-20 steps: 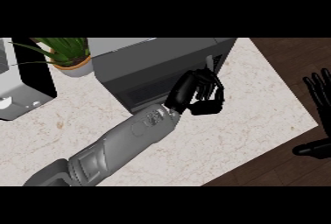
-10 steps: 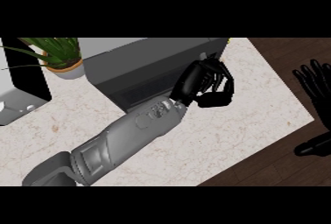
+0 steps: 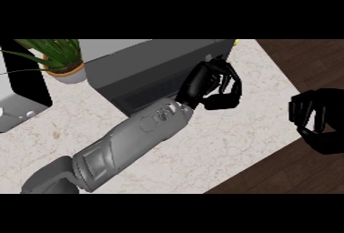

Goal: Pick up the milk, place it into the microwave and close the microwave

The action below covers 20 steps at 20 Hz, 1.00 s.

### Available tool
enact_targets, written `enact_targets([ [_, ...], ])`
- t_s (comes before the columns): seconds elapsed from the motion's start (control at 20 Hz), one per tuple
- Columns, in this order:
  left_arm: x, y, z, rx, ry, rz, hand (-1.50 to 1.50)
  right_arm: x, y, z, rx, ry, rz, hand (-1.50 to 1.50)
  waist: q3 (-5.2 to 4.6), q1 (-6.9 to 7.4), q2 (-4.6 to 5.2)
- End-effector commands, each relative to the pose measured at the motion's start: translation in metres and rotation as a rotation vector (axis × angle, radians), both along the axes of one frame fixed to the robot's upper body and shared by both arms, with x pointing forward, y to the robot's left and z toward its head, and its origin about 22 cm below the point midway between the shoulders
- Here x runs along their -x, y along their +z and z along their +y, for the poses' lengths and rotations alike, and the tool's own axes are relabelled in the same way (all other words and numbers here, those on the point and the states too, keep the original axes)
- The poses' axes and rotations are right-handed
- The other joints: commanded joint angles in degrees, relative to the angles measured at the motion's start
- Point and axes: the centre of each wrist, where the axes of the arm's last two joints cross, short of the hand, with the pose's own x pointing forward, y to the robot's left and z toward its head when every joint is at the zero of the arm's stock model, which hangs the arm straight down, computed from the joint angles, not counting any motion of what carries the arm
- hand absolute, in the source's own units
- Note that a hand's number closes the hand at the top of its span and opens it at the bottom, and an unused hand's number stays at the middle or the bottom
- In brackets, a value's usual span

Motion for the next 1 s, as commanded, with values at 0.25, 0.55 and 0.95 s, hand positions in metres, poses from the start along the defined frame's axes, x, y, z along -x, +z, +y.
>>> enact_targets([
  [0.25,-0.003,0.007,-0.013,0.013,0.016,0.004,1.5,0.006,0.015,0.027,-0.002,0.21,-0.05,1.5,0.2,-2.28,0.25],
  [0.55,-0.001,0.013,-0.016,0.047,0.025,-0.004,1.5,0.011,0.023,0.038,0.012,0.246,-0.06,1.5,0.21,-2.78,0.09],
  [0.95,-0.004,0.015,-0.016,0.042,0.05,-0.009,1.5,0.021,0.029,0.053,0.019,0.306,-0.067,1.5,0.28,-4.12,0.66],
])
